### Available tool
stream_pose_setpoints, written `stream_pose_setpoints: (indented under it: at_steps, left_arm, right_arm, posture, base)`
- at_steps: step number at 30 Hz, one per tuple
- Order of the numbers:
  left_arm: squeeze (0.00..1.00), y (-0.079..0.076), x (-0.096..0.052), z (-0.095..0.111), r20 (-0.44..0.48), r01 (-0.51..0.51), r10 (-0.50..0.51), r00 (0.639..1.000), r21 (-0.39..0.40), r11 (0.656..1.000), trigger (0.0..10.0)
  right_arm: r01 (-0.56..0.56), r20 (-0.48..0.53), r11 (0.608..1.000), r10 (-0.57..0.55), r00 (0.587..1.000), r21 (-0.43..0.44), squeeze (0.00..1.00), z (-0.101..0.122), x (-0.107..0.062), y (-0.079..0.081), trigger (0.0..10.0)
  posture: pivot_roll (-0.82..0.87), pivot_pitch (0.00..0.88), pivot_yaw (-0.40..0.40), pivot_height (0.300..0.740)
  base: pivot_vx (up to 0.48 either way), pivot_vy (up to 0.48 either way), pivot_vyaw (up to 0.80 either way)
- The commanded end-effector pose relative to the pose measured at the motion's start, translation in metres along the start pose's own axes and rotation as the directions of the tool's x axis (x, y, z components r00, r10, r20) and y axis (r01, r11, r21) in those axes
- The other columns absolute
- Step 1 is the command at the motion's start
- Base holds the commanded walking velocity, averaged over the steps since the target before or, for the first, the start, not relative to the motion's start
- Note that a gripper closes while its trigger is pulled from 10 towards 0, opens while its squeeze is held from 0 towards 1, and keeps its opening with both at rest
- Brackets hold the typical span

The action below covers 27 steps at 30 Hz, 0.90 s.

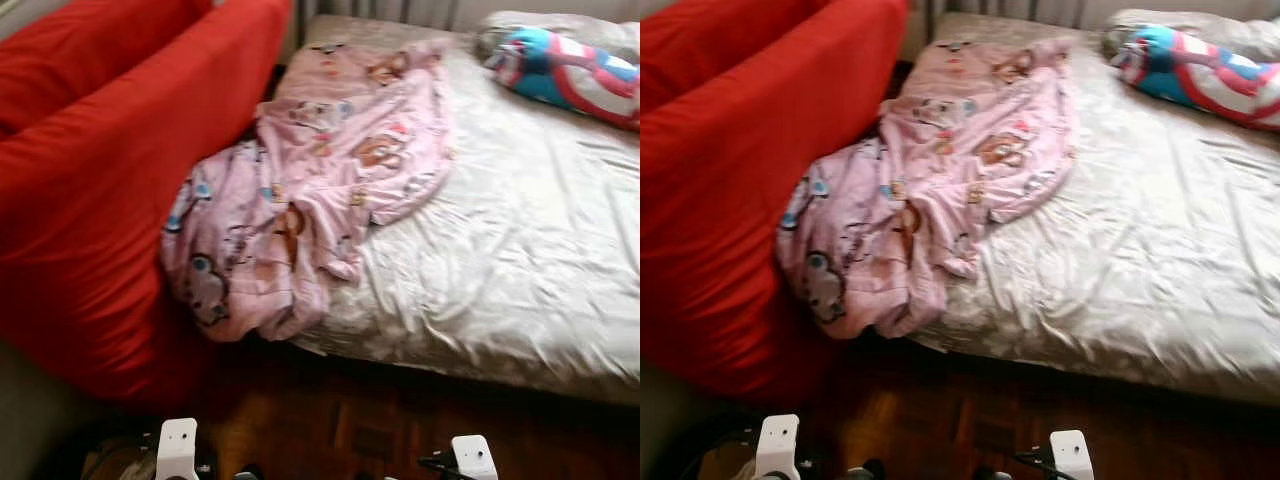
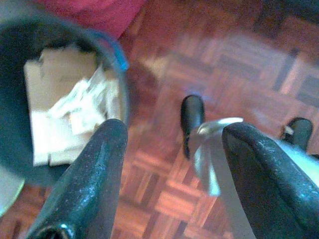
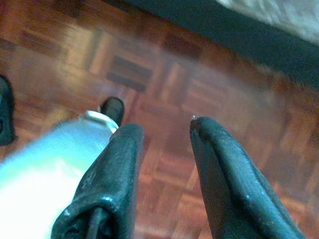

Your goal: Clean up the room

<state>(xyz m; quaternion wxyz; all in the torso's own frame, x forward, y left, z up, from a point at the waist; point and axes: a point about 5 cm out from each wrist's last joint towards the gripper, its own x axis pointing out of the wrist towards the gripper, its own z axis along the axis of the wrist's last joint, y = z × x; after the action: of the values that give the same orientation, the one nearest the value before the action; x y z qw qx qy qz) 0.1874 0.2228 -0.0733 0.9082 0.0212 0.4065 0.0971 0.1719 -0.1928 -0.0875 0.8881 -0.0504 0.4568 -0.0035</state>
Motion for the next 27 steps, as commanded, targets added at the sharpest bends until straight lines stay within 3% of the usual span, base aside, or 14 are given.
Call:
stream_pose_setpoints:
  at_steps: [1,9,17,27]
  left_arm:
    - [0.00,-0.0014,-0.0016,-0.0073,-0.026,0.000,0.000,1.000,0.013,1.000,10.0]
    - [0.00,-0.0026,-0.0014,-0.0061,-0.017,0.003,-0.003,1.000,0.014,1.000,10.0]
    - [0.00,-0.0046,-0.0010,-0.0040,-0.008,0.005,-0.005,1.000,0.013,1.000,10.0]
    - [0.00,-0.0055,-0.0006,-0.0021,0.000,0.009,-0.009,1.000,0.013,1.000,10.0]
  right_arm:
    - [-0.004,-0.039,1.000,0.005,0.999,0.010,0.00,-0.0129,-0.0027,0.0007,10.0]
    - [-0.013,-0.030,1.000,0.013,0.999,-0.004,0.00,-0.0117,-0.0026,0.0010,10.0]
    - [-0.020,-0.029,1.000,0.020,0.999,-0.002,0.00,-0.0119,-0.0027,0.0015,10.0]
    - [-0.031,-0.025,1.000,0.031,0.999,0.000,0.00,-0.0111,-0.0025,0.0022,10.0]
  posture:
    - [-0.01,0.227,-0.060,0.740]
    - [-0.01,0.228,-0.061,0.740]
    - [-0.01,0.228,-0.062,0.740]
    - [-0.01,0.229,-0.062,0.740]
  base:
    - [0.307,0.000,0.00]
    - [0.311,0.000,0.00]
    - [0.315,0.000,0.80]
    - [0.317,0.000,0.00]
